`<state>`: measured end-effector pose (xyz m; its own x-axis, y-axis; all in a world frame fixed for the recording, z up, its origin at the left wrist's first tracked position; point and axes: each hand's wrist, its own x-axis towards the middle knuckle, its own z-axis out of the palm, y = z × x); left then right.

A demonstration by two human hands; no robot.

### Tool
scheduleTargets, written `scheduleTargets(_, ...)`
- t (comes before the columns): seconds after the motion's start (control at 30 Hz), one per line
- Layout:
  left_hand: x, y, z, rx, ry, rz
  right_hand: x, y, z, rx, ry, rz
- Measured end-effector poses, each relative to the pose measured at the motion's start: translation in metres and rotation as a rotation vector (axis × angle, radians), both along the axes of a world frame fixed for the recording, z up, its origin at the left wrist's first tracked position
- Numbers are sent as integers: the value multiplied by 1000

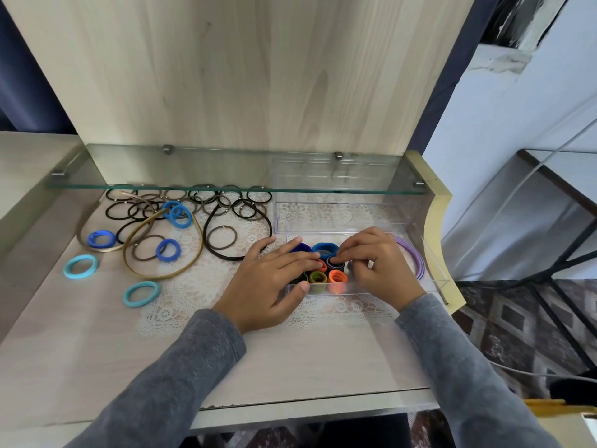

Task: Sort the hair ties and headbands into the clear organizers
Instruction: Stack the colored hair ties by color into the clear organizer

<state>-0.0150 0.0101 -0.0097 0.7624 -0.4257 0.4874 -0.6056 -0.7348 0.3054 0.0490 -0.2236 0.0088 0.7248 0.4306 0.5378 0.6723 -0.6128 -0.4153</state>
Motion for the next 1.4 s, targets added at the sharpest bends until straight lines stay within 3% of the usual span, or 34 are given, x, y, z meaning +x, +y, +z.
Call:
scheduleTargets(0.5,-1,0,1,0,-5,-8,-2,2,1,-36,50,29)
scheduleTargets(0.73,-1,0,1,-16,11,6,-3,-1,5,89,67,-146)
scheduleTargets(1.07,0,-1,-1,-4,-2,95,-3,10,12,-342,177,-281)
scheduleTargets(1.27,0,0,-1,-9,-2,108,-4,14,15,-409,203,-282)
scheduleTargets(1.4,0,-3,4,106,-60,112,-5,14,15,-407,205,-291)
